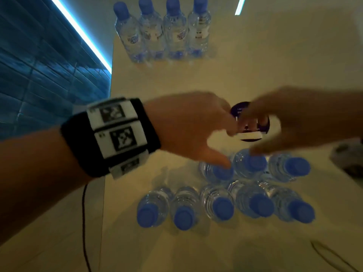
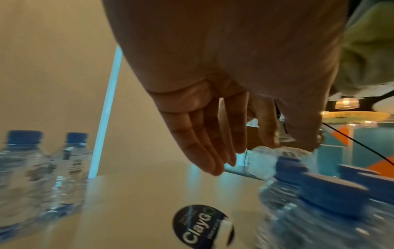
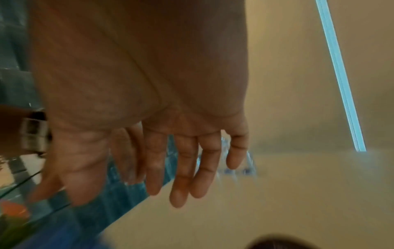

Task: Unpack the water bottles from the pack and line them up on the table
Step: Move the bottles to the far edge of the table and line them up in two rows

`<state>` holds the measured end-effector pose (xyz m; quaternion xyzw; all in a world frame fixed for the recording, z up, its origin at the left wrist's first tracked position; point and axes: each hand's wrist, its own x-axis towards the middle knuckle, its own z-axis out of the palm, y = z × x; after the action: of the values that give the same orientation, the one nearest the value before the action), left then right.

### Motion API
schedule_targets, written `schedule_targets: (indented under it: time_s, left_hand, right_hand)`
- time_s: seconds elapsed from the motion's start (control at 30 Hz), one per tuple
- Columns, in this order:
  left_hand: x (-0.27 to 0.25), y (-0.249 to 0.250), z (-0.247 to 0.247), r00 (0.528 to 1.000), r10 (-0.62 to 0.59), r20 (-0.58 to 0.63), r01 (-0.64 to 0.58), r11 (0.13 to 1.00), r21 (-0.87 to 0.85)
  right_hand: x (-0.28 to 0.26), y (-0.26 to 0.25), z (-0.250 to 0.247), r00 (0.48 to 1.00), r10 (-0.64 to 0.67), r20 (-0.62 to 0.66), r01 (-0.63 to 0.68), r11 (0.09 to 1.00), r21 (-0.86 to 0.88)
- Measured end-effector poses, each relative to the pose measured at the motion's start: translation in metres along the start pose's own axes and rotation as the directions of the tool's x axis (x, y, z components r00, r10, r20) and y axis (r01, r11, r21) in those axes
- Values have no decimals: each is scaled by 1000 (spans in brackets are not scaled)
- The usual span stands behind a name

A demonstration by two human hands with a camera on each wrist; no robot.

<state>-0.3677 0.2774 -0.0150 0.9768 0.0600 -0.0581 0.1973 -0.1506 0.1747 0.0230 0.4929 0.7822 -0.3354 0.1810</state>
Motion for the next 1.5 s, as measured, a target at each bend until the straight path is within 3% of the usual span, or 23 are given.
schedule_targets:
  time_s: [0.1,0.17,0.23,0.33,0.5,0.63,0.77,0.87,0.93,1.07,1.17,1.27,1.43,1.5]
  left_hand:
    - [0,23,19,977,68,203,-71,997,7]
    - [3,31,34,961,74,266,-86,996,34]
    - [5,29,41,978,81,195,-80,997,-10]
    - [0,8,36,999,-13,51,16,998,-53]
    - [-27,-47,9,954,-281,-108,282,959,-4]
    - [-45,-104,-6,837,-487,-250,502,865,-3]
    - [-55,-148,-14,645,-651,-400,665,736,-127]
    - [-59,-168,-6,483,-686,-545,695,679,-238]
    - [-59,-171,1,438,-654,-617,686,686,-242]
    - [-60,-174,8,487,-569,-663,670,730,-135]
    - [-67,-178,6,527,-584,-618,682,724,-103]
    - [-71,-179,4,560,-605,-566,698,713,-71]
    - [-70,-175,10,550,-677,-489,723,679,-128]
    - [-72,-172,18,532,-705,-469,728,664,-172]
  right_hand:
    - [11,-16,20,996,80,50,-67,975,-212]
    - [16,-13,40,1000,2,16,2,976,-219]
    - [27,-12,32,1000,-21,-3,20,986,-164]
    - [47,-2,10,992,-43,-121,27,992,-127]
    - [108,0,-21,920,-19,-392,-75,972,-224]
    - [164,-10,-59,843,148,-517,-195,980,-37]
    - [217,-16,-89,790,282,-545,-281,956,86]
    - [243,-18,-101,757,358,-546,-280,934,223]
    - [249,-24,-107,744,357,-565,-289,934,211]
    - [255,-31,-108,708,378,-597,-323,925,202]
    - [262,-30,-110,683,463,-565,-311,884,348]
    - [265,-30,-113,654,465,-597,-347,885,310]
    - [274,-24,-108,586,486,-649,-313,874,372]
    - [280,-19,-110,581,479,-658,-294,878,379]
